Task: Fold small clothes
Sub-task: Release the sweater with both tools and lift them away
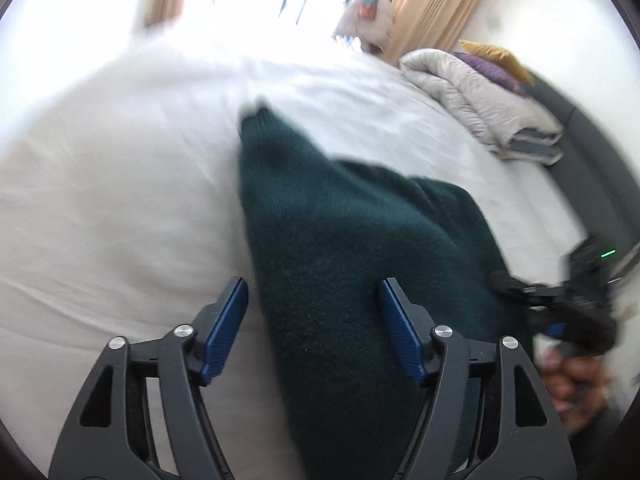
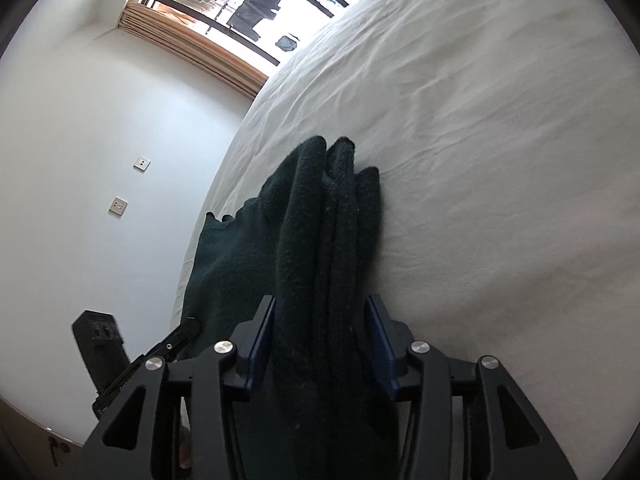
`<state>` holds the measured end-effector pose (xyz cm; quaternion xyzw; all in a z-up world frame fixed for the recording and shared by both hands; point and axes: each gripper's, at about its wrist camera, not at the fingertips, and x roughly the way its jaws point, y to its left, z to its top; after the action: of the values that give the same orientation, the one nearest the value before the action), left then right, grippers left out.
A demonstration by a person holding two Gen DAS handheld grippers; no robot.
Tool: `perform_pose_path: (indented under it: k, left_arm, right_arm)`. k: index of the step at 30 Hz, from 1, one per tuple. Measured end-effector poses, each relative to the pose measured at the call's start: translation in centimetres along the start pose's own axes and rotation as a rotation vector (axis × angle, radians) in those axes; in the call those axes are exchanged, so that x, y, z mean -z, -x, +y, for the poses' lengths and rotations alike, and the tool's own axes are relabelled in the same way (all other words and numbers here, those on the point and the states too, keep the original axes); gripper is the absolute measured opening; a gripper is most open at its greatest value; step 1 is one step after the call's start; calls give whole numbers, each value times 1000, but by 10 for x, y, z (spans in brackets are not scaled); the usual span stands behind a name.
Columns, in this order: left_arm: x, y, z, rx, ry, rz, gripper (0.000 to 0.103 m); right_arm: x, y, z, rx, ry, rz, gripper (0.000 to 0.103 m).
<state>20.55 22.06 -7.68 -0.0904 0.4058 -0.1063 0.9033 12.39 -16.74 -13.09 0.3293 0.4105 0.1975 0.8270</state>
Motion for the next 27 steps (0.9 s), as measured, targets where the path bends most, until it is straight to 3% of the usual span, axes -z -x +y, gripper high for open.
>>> perform_pose_path:
  k: [2, 3, 5, 8, 11, 13, 15, 20, 24, 27]
  left_arm:
    - [-2, 34, -21, -113, -87, -115, 72]
    - [-2, 55, -33, -159, -121, -191, 77]
    - [4, 95, -60, -246, -184, -365, 103]
    - [23, 153, -97, -356, -278, -630, 103]
    - [36, 195, -123, -403, -293, -760, 103]
    - [40, 210, -133, -407, -290, -726, 103]
    - [43, 222, -135, -381, -309, -636, 103]
    - [49, 237, -124, -313, -211, -516, 103]
    - [63, 227, -114, -338, -181, -401, 103]
    - [69, 204, -99, -366, -138, -316, 103]
  right_arm:
    - [12, 31, 10, 57, 89, -72, 57]
    - [16, 43, 19, 98, 132, -107, 67]
    - [28, 70, 39, 180, 214, -192, 75]
    - [39, 100, 69, 237, 303, -311, 87]
    - [50, 132, 94, 284, 354, -452, 103]
    - [60, 155, 109, 306, 393, -553, 103]
    - [65, 167, 129, 343, 437, -618, 103]
    - [78, 201, 167, 375, 537, -694, 103]
    - [88, 214, 181, 436, 561, -688, 103]
    - [94, 204, 180, 445, 555, -580, 103]
